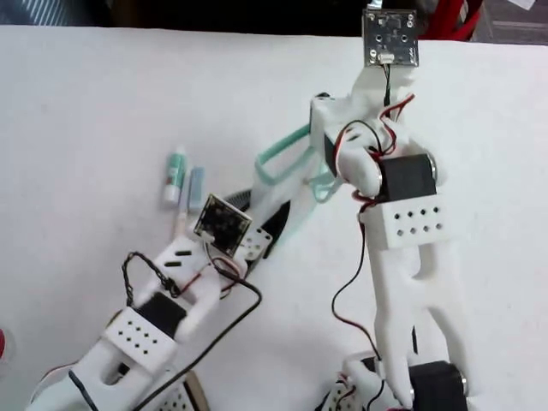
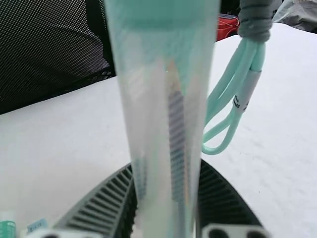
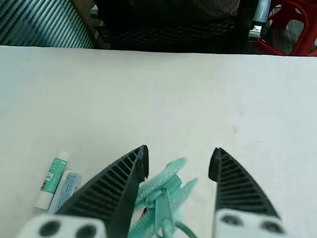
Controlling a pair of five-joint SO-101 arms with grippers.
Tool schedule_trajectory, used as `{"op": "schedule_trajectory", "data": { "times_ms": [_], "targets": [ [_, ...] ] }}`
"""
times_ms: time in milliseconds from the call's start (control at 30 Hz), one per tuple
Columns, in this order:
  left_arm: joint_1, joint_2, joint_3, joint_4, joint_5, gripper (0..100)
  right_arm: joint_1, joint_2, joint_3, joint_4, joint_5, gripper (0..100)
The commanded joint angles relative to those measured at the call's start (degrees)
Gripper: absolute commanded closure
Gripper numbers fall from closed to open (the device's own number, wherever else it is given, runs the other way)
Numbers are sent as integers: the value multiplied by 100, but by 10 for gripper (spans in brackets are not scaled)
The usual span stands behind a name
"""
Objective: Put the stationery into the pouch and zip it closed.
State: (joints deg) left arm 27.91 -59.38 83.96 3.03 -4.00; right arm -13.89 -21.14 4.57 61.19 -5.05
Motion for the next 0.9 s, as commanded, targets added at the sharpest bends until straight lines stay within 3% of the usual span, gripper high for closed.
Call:
{"op": "schedule_trajectory", "data": {
  "times_ms": [0, 167, 633, 867],
  "targets": [
    [22, -40, -18, -9, -26, 853, 31, -716, -79, 136, -70, 799],
    [4, -40, -26, -9, -26, 853, 13, -1842, 0, 382, -26, 798],
    [40, -40, -18, -9, -26, 853, -4, -1446, 360, 743, -26, 798],
    [22, -40, -18, -9, -26, 853, -4, -1446, 870, 374, -18, 798]
  ]
}}
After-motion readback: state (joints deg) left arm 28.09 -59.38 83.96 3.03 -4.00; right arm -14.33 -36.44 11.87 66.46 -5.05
